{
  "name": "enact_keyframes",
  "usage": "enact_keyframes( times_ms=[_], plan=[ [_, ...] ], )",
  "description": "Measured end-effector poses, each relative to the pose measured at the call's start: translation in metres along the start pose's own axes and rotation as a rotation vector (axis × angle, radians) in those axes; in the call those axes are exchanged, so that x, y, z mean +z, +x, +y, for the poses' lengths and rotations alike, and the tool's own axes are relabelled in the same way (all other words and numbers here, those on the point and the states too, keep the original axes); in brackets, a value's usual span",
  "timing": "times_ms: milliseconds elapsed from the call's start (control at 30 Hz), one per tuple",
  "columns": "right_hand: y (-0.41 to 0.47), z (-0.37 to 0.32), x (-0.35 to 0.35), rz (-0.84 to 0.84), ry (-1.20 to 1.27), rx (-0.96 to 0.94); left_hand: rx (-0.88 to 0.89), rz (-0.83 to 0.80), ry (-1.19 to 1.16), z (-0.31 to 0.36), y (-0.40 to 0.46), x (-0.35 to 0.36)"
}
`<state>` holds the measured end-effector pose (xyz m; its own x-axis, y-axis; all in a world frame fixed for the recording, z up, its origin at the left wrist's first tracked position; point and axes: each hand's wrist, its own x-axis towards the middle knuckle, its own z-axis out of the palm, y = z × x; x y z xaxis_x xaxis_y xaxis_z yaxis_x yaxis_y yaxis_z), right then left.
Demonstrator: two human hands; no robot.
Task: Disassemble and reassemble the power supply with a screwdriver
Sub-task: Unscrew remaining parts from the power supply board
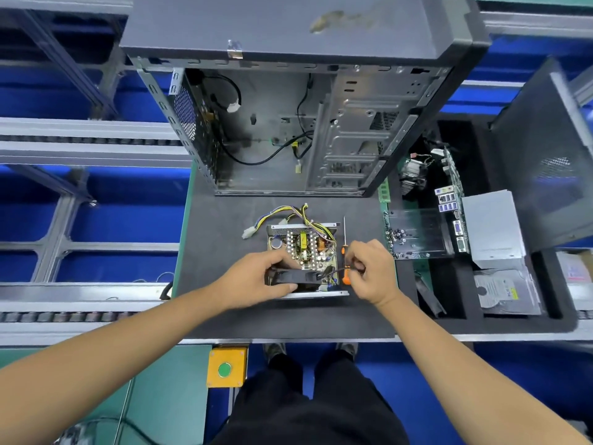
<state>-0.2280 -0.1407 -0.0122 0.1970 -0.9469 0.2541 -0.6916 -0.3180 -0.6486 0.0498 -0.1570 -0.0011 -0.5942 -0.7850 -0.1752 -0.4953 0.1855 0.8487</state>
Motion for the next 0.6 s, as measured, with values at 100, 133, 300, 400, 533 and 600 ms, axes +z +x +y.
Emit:
enact_keyframes(
  times_ms=[100,133,300,400,533,600],
  plan=[
    [-0.003,0.002,0.006,0.007,-0.051,-0.02,0.028,-0.015,0.072,-0.004,-0.003,0.005],
    [-0.004,0.002,0.008,0.017,-0.06,-0.011,0.025,-0.013,0.069,-0.005,-0.004,0.006],
    [-0.002,0.004,0.01,0.129,0.048,0.136,-0.009,0.166,0.036,0.002,0.001,-0.001],
    [0.007,0.0,0.008,0.177,0.218,0.272,-0.126,0.222,-0.367,0.016,0.013,-0.014],
    [0.02,-0.004,0.005,0.162,0.267,0.286,-0.473,0.111,-0.698,0.028,0.018,-0.025],
    [0.023,-0.006,0.004,0.163,0.285,0.278,-0.555,0.036,-0.788,0.032,0.017,-0.027]
  ],
)
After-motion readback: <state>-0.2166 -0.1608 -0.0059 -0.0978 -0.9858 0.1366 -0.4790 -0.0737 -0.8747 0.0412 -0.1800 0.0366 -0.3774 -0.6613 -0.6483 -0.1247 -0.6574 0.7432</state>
